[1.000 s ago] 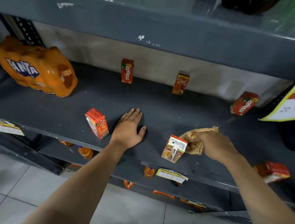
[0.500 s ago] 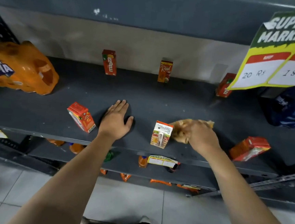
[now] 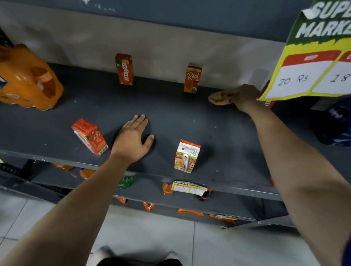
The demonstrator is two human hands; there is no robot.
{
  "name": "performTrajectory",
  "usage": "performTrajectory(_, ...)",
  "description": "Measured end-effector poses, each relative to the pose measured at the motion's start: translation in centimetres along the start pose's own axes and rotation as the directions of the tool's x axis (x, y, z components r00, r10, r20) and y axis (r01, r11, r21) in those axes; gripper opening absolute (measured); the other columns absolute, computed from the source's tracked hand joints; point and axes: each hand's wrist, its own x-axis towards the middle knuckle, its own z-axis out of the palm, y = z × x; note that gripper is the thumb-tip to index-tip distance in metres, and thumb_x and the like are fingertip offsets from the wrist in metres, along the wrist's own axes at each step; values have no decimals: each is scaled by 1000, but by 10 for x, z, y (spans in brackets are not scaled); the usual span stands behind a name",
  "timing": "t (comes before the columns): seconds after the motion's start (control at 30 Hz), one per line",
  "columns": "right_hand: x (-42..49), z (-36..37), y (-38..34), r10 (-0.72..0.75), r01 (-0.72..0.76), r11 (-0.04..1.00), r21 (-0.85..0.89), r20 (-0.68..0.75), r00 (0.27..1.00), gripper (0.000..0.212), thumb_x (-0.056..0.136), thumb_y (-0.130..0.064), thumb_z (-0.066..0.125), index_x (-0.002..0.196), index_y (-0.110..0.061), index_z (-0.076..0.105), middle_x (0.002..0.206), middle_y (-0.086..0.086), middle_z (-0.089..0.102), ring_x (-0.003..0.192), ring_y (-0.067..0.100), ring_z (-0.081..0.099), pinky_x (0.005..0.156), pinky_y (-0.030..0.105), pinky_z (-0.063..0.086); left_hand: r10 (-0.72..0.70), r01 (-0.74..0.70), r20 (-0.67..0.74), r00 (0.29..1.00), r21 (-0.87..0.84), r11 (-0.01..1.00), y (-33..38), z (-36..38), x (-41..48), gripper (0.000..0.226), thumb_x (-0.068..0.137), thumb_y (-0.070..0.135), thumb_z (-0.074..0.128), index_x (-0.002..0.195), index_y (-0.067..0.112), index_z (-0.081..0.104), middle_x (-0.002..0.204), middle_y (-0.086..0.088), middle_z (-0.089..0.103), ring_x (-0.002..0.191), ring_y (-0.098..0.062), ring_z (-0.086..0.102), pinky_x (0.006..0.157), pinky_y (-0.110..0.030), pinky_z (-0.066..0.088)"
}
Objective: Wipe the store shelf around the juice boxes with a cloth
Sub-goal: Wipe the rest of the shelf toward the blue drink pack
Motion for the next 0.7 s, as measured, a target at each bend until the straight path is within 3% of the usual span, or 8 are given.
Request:
performTrajectory(0.13, 8, 26, 5, -26, 26, 992, -126, 1, 1000, 45, 98, -15, 36, 141, -4, 41, 145, 23, 42, 131, 39, 42, 110, 45, 36, 0, 0, 0, 1000, 11, 1000, -3, 1, 1, 62, 95, 42, 47, 148, 12, 33, 157, -3, 28, 147, -19, 17, 120, -40, 17)
performTrajectory(0.3, -65, 43, 13, 99, -99, 988, -121, -3, 995, 40, 97, -15, 40, 133, -4, 51, 136, 23, 53, 122, 39, 52, 102, 42, 42, 10, -10, -5, 1000, 6, 1000, -1, 1, 0, 61, 95, 40, 48, 147, 11, 35, 157, -4, 29, 146, -19, 19, 120, -37, 15)
performTrajectory(0.43, -185, 53, 17, 68, -66, 987, -149, 13, 998, 37, 89, -7, 42, 111, -21, 68, 110, 10, 70, 97, 34, 66, 81, 41, 54, -1, 1, 6, 1000, 19, 1000, 1, 1, -3, 62, 96, 40, 45, 148, 10, 32, 158, -4, 26, 147, -18, 16, 120, -36, 13)
performTrajectory(0.53, -249, 42, 13, 42, -30, 985, -171, 71, 997, 39, 86, -10, 49, 108, -33, 71, 106, 0, 73, 94, 28, 68, 79, 36, 55, 6, -7, 15, 1000, 26, 1000, 3, -2, -2, 62, 97, 41, 43, 149, 9, 30, 158, -5, 25, 147, -19, 15, 120, -36, 11)
performTrajectory(0.6, -259, 29, 13, 110, -100, 991, -88, 119, 987, 39, 83, -6, 50, 107, -28, 73, 108, 4, 73, 99, 30, 67, 84, 39, 55, 18, -18, 22, 1000, 24, 1000, 4, -3, -1, 62, 97, 40, 42, 148, 8, 31, 158, -7, 26, 147, -22, 16, 120, -37, 12)
performTrajectory(0.7, -238, 2, 5, 299, -301, 915, 270, 48, 953, 26, 86, -9, 51, 98, -9, 74, 97, 17, 72, 94, 34, 67, 82, 43, 55, 22, -24, 50, 999, 39, 999, 4, -4, -4, 62, 98, 40, 39, 149, 8, 28, 159, -7, 24, 147, -22, 15, 120, -37, 11)
